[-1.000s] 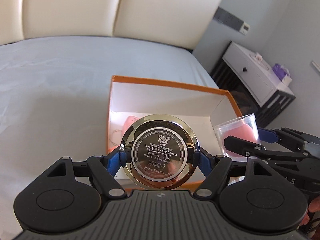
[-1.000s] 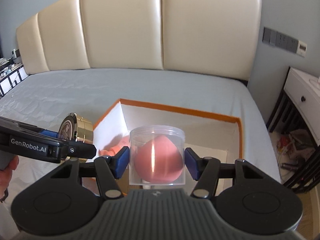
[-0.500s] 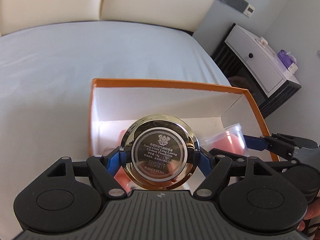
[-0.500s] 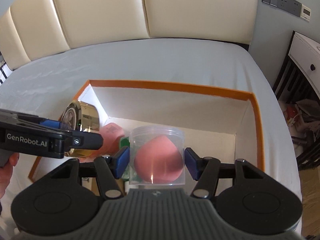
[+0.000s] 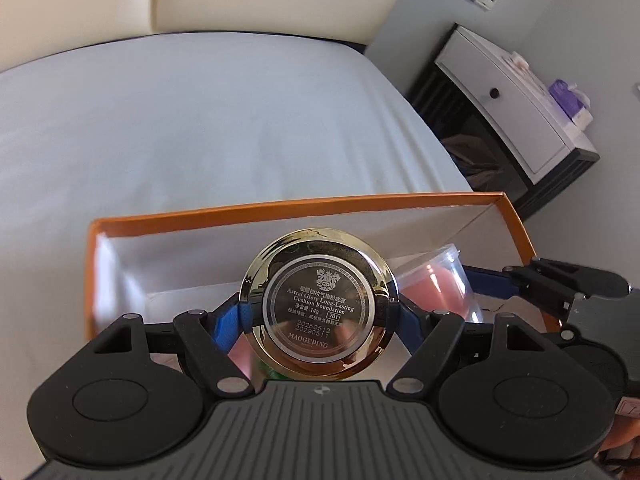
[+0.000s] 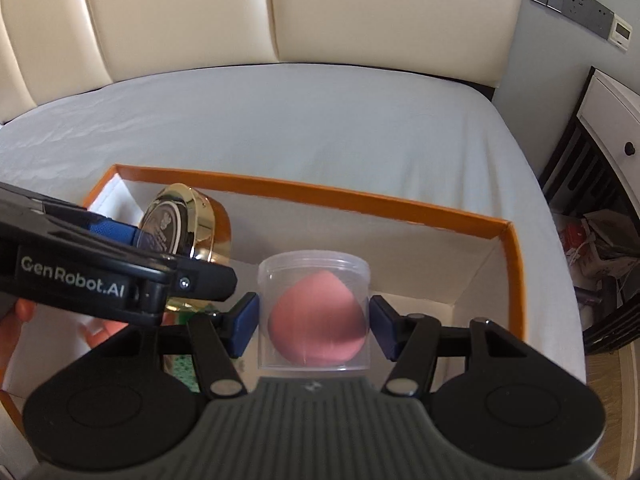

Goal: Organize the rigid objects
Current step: 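Lift the sponge cup with the right tool while the left tool carries the compact over the orange box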

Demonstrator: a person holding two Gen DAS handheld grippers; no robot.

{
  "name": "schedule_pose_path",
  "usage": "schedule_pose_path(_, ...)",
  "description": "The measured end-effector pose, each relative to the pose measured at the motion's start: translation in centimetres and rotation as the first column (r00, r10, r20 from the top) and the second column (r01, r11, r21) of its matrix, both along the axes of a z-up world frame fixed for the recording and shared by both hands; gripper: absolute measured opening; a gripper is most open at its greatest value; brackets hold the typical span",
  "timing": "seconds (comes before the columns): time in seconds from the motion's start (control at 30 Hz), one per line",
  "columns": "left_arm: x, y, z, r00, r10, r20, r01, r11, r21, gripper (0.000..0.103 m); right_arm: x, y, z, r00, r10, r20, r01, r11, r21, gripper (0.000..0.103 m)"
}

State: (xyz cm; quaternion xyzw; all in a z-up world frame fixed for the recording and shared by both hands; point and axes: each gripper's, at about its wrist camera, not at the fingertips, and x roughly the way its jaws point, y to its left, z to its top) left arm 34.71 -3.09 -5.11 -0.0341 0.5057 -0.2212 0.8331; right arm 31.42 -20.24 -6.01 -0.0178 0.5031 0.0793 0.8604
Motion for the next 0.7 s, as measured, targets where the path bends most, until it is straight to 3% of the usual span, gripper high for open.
schedule_pose_path(0.4, 1.3, -3.3, -2.2, 0.999, 0.038, -0.027, -0.035, 0.994, 0.103, 0.088, 0.7, -0.3, -2.3, 0.995, 0.039, -0.087, -0.045, 0.997, -0.067, 0.060)
schedule_pose_path(0.57, 1.7, -3.1, -3.3, 0.998, 0.035, -0.052, -0.031, 0.997, 0.077, 0.088, 1.0, 0.0, -2.7, 0.992, 0.064, -0.112, -0.077, 0.990, -0.116, 0.060)
schedule_pose_path(0.7, 1.9, -2.6, -4.9, 0.994, 0.067, -0.090, -0.054, 0.989, 0.138, 0.088, 1.3, 0.1, -3.1, 0.989, 0.065, -0.132, -0.076, 0.994, -0.079, 0.060)
